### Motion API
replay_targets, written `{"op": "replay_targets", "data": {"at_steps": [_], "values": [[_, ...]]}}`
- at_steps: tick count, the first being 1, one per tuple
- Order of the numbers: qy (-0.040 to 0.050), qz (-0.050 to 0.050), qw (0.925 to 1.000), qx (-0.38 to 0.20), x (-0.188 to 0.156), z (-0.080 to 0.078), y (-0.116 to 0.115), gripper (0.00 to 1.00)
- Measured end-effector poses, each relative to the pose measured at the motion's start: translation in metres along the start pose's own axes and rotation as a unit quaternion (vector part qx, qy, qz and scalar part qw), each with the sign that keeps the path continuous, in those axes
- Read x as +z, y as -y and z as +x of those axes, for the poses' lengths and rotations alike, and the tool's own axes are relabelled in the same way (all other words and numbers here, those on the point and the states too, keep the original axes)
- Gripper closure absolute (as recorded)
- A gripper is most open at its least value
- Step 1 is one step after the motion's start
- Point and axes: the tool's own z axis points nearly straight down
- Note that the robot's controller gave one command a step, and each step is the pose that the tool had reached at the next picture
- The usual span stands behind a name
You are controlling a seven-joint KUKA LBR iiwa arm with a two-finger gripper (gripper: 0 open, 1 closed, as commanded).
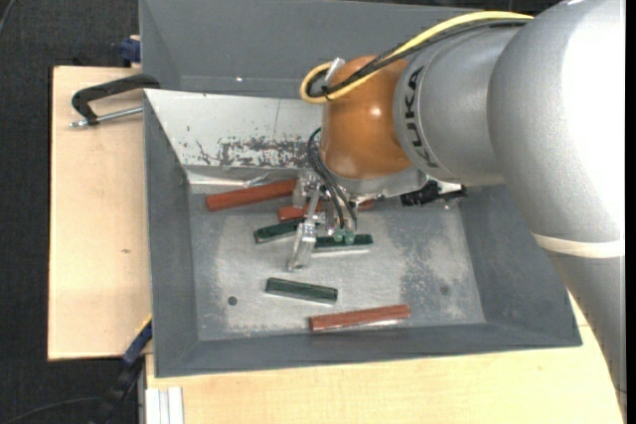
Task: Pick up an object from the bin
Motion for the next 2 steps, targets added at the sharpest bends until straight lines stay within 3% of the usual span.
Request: {"op": "replay_targets", "data": {"at_steps": [1, 2], "values": [[0.0031, -0.002, 1.0000, -0.001, -0.005, -0.001, -0.003, 1.00], [0.0063, -0.003, 0.9998, -0.021, -0.007, 0.012, 0.059, 1.00]]}}
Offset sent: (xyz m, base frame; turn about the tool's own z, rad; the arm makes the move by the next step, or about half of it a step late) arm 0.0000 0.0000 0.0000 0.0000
